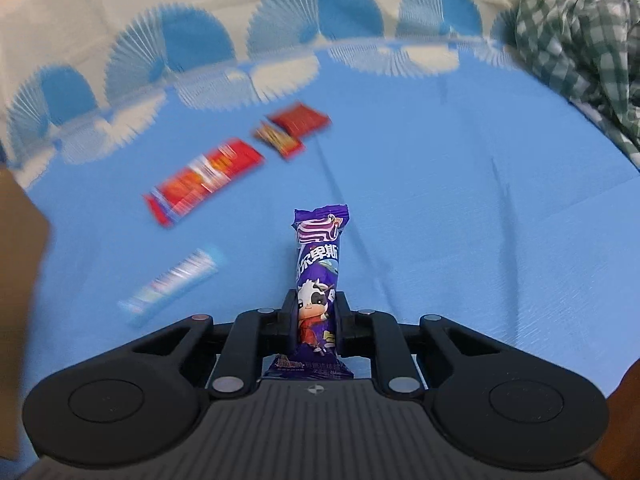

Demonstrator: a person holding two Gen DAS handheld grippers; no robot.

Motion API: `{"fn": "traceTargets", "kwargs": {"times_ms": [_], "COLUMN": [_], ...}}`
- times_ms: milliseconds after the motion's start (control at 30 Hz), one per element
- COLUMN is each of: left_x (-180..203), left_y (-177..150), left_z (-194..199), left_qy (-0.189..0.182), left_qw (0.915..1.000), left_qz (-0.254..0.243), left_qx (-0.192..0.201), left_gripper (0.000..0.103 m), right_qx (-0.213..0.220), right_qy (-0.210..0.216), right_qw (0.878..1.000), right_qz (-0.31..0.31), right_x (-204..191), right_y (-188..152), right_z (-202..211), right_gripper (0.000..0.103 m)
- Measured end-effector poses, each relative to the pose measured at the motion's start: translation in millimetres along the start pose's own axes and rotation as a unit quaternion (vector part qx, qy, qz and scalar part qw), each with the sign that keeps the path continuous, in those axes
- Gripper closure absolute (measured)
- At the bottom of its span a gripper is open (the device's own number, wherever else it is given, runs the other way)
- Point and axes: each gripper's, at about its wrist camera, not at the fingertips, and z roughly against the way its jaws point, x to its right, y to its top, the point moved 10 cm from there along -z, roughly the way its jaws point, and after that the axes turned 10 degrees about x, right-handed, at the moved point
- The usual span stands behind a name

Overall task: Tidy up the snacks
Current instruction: 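Carry the chocolate bar and purple bar over the box with both tools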

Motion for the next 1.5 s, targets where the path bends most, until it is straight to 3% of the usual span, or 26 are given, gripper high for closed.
{"fn": "traceTargets", "kwargs": {"times_ms": [233,433,633,833,1500], "left_x": [-14,-46,-78,-94,-102], "left_y": [-10,-55,-101,-135,-136], "left_z": [90,166,226,260,267], "left_qy": [0.016,0.059,0.091,0.105,0.086], "left_qw": [0.9991,0.9965,0.9916,0.9881,0.9868], "left_qz": [0.011,0.03,0.06,0.074,0.09], "left_qx": [0.037,0.051,0.069,0.085,0.103], "left_gripper": [0.06,0.06,0.06,0.06,0.06], "right_qx": [0.038,0.028,0.007,0.012,0.014], "right_qy": [0.117,0.209,0.265,0.266,0.248], "right_qw": [0.992,0.977,0.961,0.958,0.959], "right_qz": [0.01,0.031,0.075,0.111,0.133], "right_x": [-97,-186,-251,-275,-283], "right_y": [12,-20,-55,-63,-70], "right_z": [121,214,266,292,301], "right_gripper": [0.086,0.086,0.086,0.086,0.086]}}
